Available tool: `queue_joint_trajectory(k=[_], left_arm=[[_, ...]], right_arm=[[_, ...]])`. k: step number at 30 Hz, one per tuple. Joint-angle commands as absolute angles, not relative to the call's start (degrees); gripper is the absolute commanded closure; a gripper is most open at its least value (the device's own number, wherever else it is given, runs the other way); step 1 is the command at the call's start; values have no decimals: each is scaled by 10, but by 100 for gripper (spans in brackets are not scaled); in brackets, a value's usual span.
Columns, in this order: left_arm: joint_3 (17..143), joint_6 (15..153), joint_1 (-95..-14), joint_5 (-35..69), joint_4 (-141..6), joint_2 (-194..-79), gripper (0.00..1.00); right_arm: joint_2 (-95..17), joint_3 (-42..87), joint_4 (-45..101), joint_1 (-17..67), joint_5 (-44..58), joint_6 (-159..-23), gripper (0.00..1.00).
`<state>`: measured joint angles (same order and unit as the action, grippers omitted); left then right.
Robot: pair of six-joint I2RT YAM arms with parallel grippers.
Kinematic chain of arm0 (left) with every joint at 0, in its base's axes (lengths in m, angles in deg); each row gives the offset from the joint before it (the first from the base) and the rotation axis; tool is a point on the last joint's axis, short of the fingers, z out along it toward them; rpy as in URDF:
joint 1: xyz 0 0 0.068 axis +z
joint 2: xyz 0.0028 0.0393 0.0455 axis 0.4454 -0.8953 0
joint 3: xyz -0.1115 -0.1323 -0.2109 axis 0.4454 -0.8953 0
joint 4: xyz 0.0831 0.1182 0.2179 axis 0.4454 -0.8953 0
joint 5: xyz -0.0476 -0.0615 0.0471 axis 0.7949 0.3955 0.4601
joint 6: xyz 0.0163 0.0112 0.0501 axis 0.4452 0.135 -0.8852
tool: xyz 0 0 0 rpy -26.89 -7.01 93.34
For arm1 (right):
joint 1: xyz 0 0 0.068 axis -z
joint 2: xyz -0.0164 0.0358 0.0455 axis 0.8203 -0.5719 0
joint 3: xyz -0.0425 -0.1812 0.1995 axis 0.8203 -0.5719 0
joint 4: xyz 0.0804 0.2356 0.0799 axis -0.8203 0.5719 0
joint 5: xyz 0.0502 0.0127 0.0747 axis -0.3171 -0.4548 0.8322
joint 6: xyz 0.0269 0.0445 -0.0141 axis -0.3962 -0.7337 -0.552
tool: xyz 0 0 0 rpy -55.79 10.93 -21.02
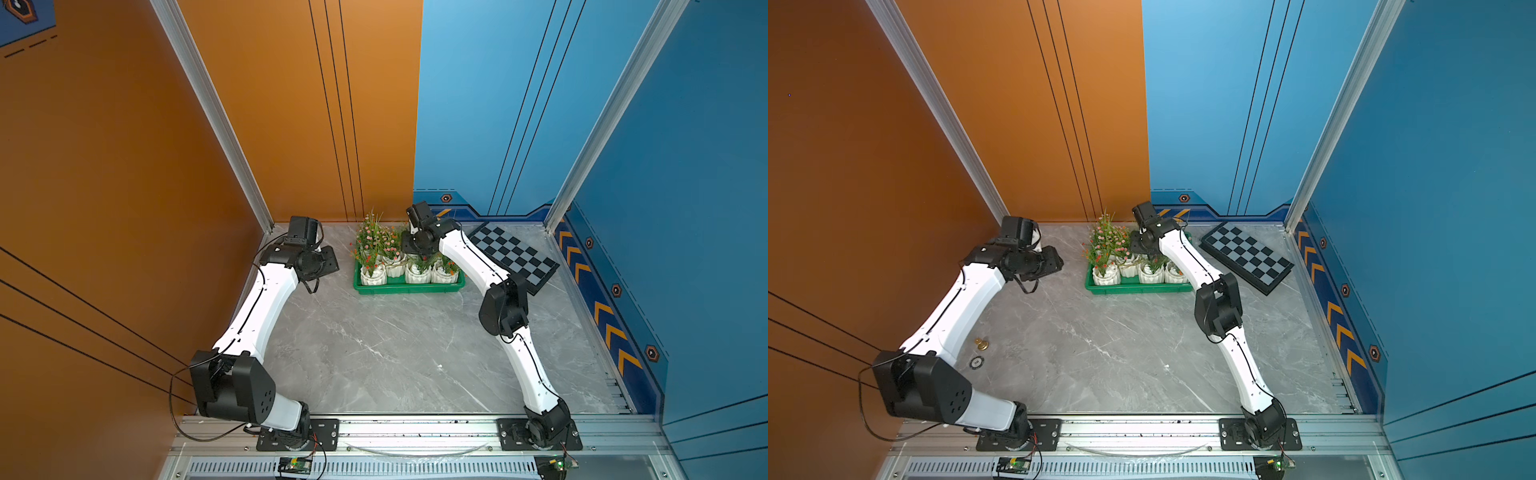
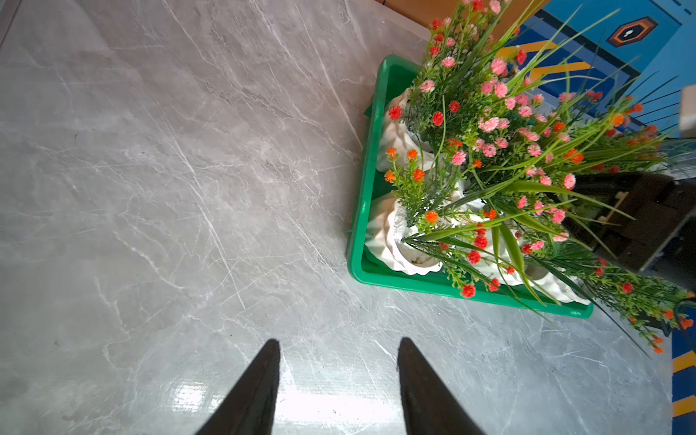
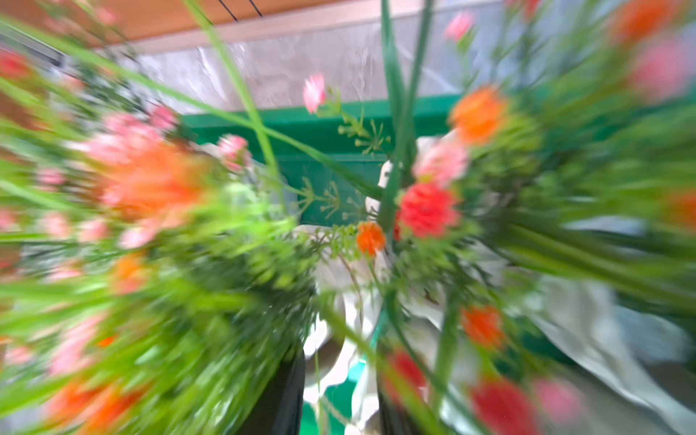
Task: Put the potted gypsophila into the storage box
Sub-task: Place the baby's breath potted plant at the storage box.
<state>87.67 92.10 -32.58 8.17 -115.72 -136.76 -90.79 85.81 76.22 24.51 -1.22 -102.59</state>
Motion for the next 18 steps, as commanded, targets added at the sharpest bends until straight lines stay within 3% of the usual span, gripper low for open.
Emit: queue_joint_trajectory(k=[1, 18], left_arm=[[866, 923, -319, 83, -1161, -1347, 48], [850, 929, -315, 84, -1161, -1322, 44]], right_arm=[[-849, 844, 749, 249, -25, -1009, 65], [-811, 762, 729, 253, -7, -1008, 64]])
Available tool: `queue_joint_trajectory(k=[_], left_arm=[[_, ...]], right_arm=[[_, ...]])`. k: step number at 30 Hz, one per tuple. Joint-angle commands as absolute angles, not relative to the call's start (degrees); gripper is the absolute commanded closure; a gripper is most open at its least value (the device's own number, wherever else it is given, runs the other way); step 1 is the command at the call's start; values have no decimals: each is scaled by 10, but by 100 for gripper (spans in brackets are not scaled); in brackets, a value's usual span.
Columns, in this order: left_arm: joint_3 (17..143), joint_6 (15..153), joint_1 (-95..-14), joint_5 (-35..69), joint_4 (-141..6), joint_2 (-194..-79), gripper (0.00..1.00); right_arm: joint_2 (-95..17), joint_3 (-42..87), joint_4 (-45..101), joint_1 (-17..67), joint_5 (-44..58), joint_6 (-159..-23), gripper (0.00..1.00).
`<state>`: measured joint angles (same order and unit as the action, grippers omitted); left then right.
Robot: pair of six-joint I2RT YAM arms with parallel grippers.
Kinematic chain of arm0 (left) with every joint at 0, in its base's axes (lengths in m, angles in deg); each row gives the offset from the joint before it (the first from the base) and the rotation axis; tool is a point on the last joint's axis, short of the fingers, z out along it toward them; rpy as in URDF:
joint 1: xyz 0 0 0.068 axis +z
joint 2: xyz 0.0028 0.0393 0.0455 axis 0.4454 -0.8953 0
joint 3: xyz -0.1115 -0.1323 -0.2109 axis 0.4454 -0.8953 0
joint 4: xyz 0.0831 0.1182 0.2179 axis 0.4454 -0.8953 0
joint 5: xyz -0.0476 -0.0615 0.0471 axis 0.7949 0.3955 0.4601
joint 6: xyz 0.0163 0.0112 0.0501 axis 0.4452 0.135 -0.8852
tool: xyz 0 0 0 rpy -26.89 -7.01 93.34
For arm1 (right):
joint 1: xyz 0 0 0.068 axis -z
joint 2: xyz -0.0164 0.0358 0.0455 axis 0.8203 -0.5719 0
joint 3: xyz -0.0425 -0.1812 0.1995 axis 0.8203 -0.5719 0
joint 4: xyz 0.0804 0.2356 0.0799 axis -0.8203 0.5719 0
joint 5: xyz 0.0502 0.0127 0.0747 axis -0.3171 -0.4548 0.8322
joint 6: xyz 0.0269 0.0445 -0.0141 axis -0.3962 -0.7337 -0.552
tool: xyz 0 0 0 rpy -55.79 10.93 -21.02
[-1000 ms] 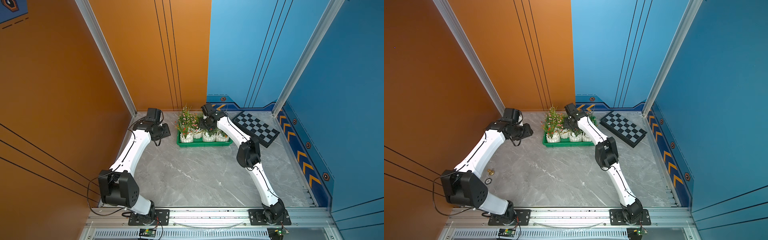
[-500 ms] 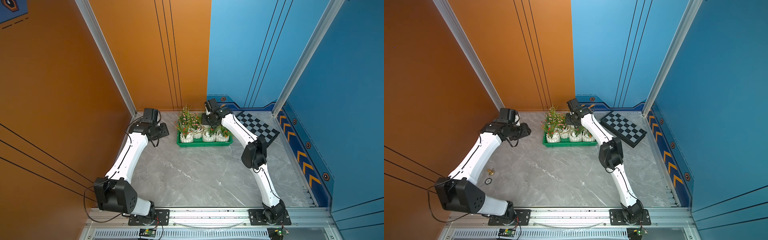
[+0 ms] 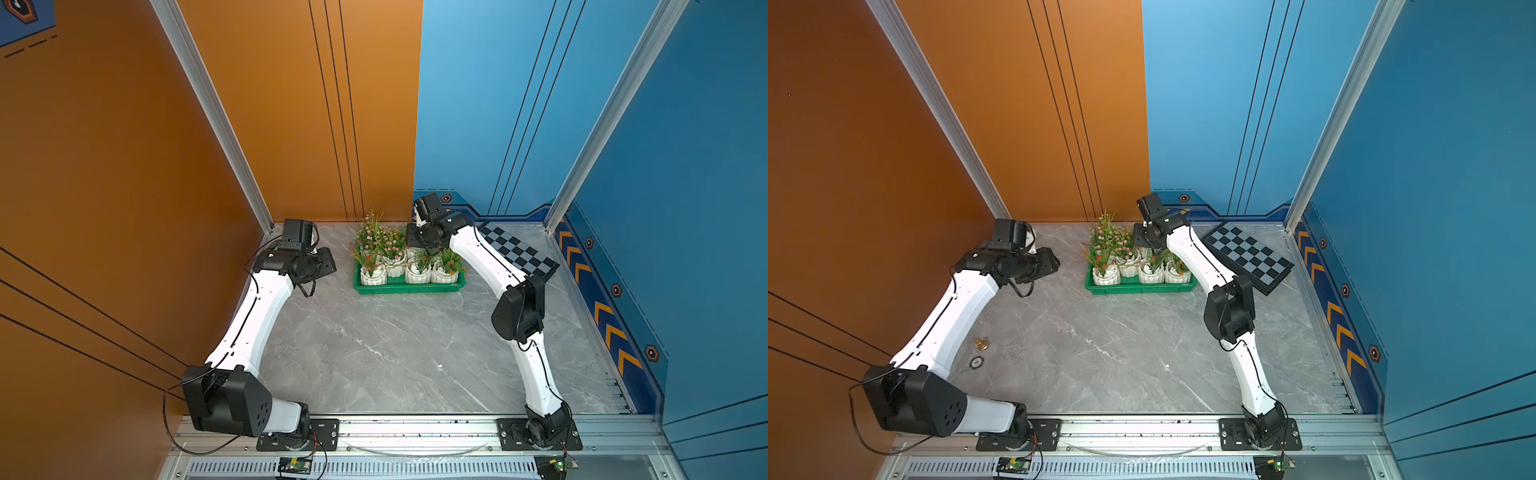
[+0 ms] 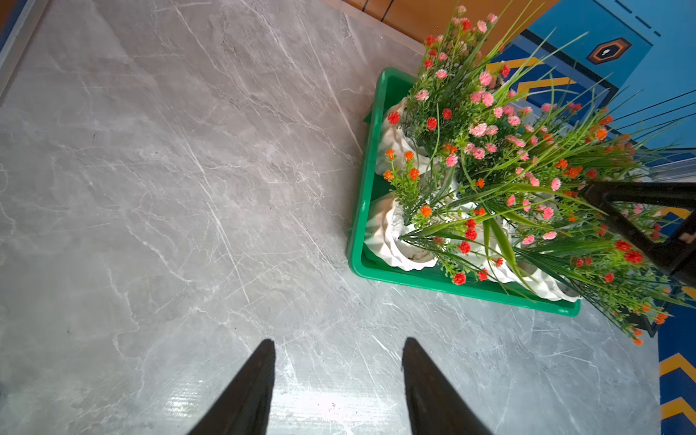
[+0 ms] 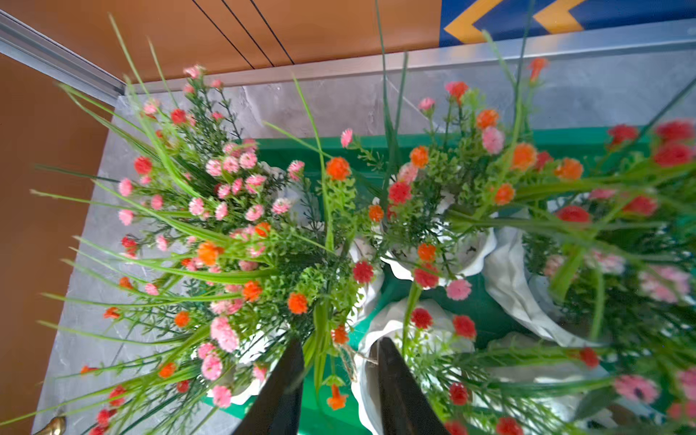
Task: Put the potted gypsophila into the storage box
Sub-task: Place the baby's breath potted plant at the storage box.
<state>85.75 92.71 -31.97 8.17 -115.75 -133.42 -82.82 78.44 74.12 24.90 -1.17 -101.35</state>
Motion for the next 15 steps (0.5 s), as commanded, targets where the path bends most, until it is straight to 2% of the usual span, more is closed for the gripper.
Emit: queue_joint_trajectory(k=[1, 13, 15], left_arm=[[849, 930, -315, 83, -1161, -1323, 44], [852, 930, -314, 86, -1160, -1349, 44], [854, 929, -315, 86, -1160, -1351, 44]], right_arm=[[-812, 753, 723, 253, -4, -1008, 64], [-809, 661, 602, 256, 60, -1006, 64], [-798, 642, 575, 256, 67, -1002, 62]])
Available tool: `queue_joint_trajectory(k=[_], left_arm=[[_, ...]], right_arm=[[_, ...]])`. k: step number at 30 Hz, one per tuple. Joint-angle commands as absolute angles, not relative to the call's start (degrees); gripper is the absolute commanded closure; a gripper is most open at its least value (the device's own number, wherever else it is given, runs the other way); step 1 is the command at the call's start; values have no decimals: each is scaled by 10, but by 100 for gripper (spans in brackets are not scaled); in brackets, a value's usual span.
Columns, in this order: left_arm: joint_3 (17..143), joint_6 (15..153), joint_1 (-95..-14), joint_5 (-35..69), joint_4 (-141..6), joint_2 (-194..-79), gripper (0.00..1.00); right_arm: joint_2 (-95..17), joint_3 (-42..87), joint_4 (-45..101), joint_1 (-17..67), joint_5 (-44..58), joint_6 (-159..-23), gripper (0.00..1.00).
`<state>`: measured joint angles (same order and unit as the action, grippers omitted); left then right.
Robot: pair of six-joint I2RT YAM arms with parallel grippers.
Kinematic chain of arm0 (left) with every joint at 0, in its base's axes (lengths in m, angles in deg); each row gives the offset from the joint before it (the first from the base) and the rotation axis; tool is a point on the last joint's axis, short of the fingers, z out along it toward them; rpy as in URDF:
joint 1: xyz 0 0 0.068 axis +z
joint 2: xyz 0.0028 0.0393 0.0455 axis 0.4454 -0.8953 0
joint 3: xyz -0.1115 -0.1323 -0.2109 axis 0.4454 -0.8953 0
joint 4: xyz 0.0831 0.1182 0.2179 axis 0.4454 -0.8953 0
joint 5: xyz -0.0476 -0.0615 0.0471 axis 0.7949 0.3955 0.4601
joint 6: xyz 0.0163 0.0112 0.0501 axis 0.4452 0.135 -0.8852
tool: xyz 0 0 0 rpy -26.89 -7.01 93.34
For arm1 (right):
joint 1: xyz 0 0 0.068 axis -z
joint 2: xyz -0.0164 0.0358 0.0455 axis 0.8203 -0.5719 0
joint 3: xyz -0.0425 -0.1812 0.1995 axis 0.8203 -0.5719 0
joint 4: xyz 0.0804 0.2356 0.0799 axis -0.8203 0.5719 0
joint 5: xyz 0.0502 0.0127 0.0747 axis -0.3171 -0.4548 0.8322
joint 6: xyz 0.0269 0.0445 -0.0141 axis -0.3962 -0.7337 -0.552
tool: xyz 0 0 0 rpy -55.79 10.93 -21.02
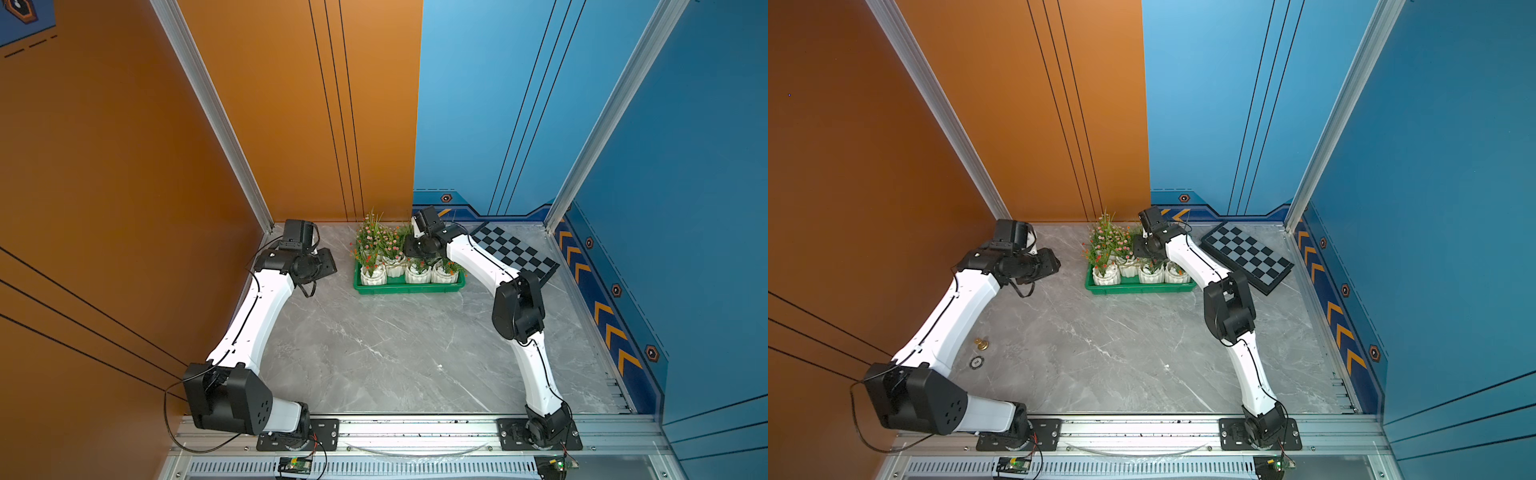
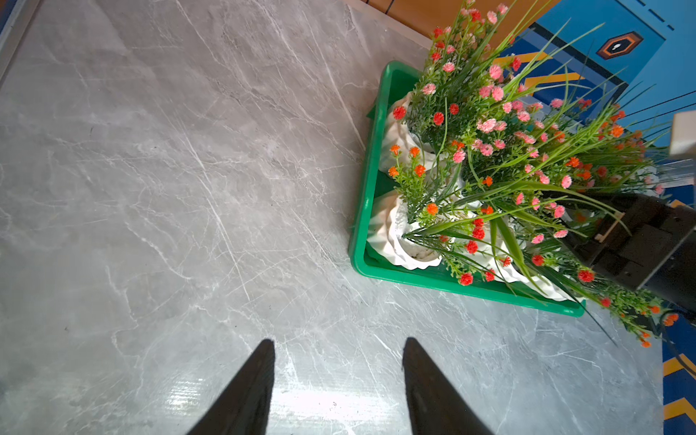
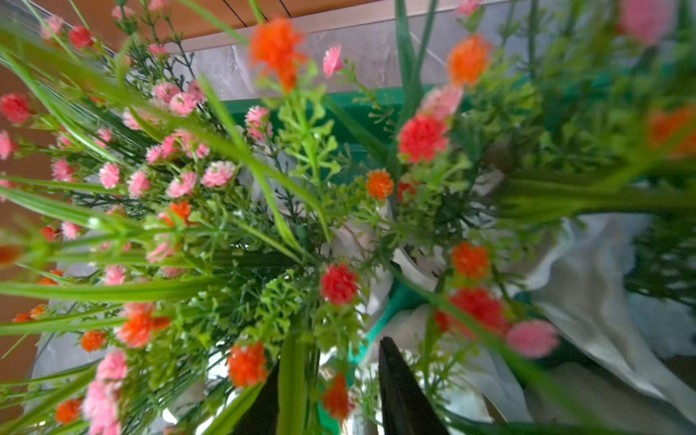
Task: Put the potted gypsophila into the storage box
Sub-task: Place the baby's breath potted plant at the storage box.
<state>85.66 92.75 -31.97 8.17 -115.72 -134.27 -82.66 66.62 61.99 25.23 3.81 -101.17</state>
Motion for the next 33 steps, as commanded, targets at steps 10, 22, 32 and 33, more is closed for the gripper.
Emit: queue_joint_trajectory(k=[10, 22, 32, 33], left_arm=[[863, 927, -315, 86, -1160, -1356, 44], [861, 928, -315, 87, -1160, -1356, 44], [859, 927, -314, 85, -1160, -1354, 44], [859, 926, -315, 85, -1161, -1354, 43]], right_arm=[[-750, 626, 556, 271, 102, -1011, 32], [-747, 621, 542, 291, 166, -1048, 3], [-715, 589, 461, 295, 220, -1060, 2], [-710, 587, 455, 295, 223, -1061, 2]])
